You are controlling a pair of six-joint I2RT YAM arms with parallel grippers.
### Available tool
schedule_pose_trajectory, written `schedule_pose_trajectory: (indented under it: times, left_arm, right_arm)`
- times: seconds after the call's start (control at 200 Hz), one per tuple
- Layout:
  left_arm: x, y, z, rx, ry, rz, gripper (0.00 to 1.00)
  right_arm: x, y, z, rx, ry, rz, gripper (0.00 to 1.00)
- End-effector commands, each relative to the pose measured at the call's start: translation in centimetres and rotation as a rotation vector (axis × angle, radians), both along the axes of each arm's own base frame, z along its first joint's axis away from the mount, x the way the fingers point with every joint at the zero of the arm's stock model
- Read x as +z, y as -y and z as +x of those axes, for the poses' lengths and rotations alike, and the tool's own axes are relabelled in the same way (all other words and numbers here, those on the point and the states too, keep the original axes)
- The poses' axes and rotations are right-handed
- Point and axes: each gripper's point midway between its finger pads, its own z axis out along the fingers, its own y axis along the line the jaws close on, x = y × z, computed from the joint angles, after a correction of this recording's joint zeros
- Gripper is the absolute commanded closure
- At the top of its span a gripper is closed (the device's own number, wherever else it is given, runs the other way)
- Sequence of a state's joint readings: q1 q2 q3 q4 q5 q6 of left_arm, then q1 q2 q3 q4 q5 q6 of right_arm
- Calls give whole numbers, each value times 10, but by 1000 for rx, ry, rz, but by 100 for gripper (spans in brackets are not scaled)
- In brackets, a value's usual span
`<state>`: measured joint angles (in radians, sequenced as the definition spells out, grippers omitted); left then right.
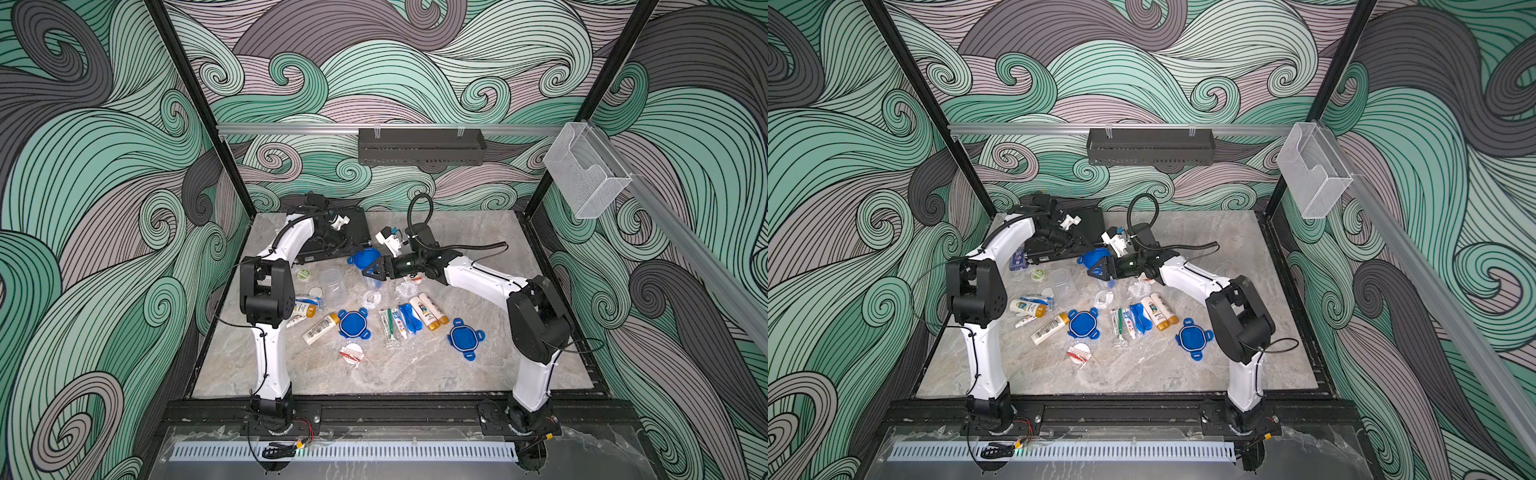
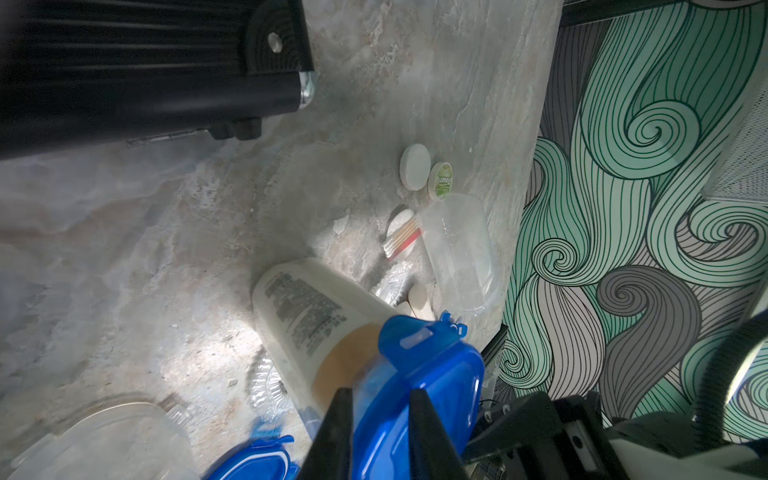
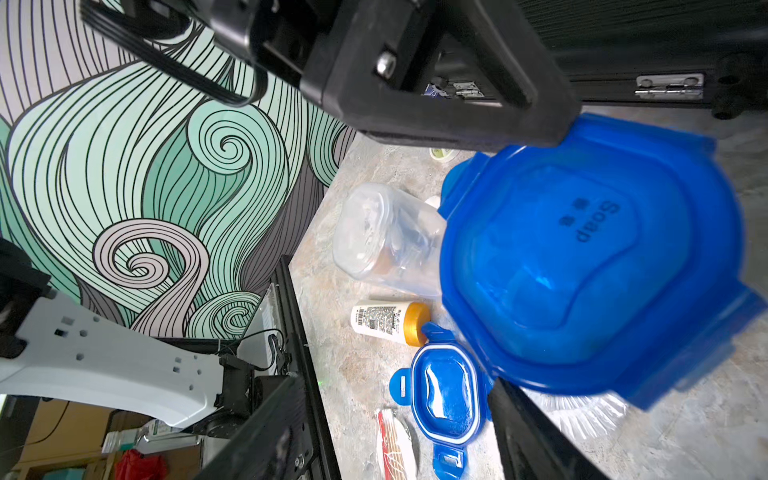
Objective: Take out toiletry kits
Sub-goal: Adjust the container at the center of the board.
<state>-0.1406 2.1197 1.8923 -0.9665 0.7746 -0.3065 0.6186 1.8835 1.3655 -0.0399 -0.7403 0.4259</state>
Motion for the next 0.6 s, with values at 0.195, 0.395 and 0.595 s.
schedule_pose_trajectory:
  times: [0.195, 0.395, 0.595]
  left_arm:
    - [10, 9, -6, -39, -14, -41, 73]
    - [34, 0, 3, -18, 56, 16, 61]
    - [94, 3, 2, 23, 189, -113, 78]
  right_arm:
    - [9, 34, 12, -68, 45, 43, 27]
    - [8, 52, 17, -103, 16, 78, 27]
    - [7, 51, 8, -105, 119, 134, 25]
